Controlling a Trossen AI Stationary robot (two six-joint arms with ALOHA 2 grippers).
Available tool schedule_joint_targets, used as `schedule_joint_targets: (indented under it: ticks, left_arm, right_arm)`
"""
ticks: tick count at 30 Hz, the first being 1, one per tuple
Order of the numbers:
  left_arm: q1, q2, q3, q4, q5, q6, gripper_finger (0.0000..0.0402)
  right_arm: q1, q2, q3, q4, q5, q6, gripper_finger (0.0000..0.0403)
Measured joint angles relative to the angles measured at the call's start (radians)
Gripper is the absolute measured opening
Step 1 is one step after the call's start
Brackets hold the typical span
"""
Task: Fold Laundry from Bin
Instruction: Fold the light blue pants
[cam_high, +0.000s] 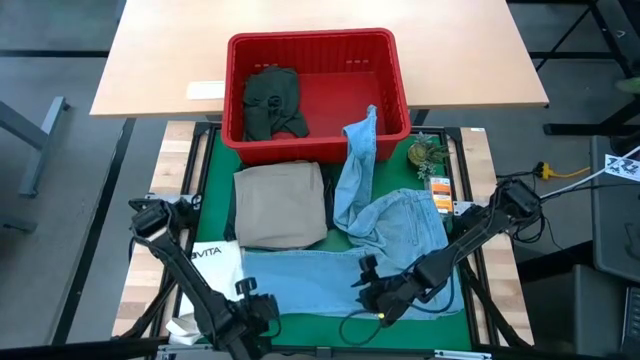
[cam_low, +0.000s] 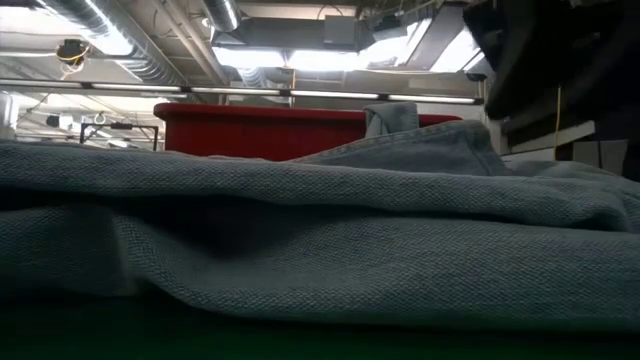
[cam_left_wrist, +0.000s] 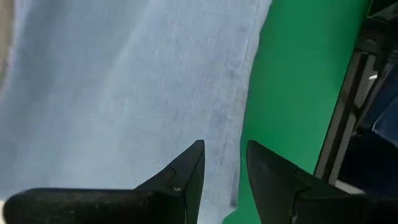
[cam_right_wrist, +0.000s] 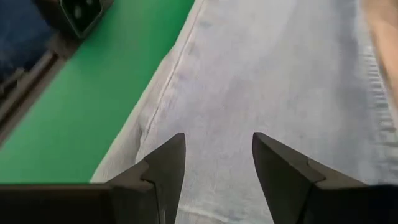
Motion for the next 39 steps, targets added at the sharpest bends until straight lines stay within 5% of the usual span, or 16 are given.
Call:
schedule_joint_targets:
  ticks: [4,16,30,39]
  left_arm:
    - [-0.014,0.000,-0.082,0.094,-0.009,-0.074,0.0114]
    - [-0.038,-0.006,-0.303,0.380,0.177,-0.168,0.0114]
    - [-0.039,-0.002,-0.213,0.361,0.300,-0.055,0.0114]
    - [0.022,-0.002,-0.043,0.354,0.313,0.202,0.0114]
  right_arm:
    - [0.000,0.038,0.000,-0.001,-0.005,-0.007,0.0188]
    - [0.000,0.172,0.004,-0.010,-0.075,0.039,0.0188]
    - [0.001,0.092,0.052,-0.088,-0.181,0.004,0.0188]
    - [-0.015,0.045,0.242,-0.401,-0.086,-0.122,0.0188]
